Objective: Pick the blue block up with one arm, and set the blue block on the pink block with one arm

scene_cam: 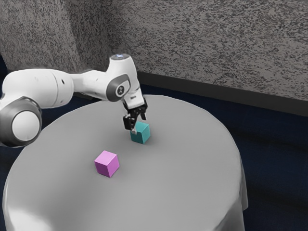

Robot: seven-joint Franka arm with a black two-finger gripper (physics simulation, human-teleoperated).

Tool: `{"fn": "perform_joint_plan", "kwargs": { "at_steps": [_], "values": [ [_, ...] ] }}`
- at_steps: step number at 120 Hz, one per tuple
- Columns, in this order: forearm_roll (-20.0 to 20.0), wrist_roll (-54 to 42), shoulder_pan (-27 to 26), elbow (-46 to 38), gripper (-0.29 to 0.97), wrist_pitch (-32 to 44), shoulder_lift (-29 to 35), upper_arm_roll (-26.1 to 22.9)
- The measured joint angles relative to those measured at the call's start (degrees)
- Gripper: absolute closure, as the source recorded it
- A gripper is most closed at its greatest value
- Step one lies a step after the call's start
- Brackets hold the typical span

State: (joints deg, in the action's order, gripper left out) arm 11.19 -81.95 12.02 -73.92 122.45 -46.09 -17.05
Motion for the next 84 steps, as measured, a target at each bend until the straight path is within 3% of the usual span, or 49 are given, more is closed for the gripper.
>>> {"fn": "perform_joint_plan", "kwargs": {
  "at_steps": [37,59,84],
  "values": [
    [0.0,-2.2,0.0,0.1,0.01,1.1,-2.4,-0.1],
    [-0.1,-2.9,0.0,0.2,0.28,1.7,-2.4,-0.1],
    [-0.4,-3.3,0.1,0.2,0.30,2.1,-1.3,0.0]
  ]
}}
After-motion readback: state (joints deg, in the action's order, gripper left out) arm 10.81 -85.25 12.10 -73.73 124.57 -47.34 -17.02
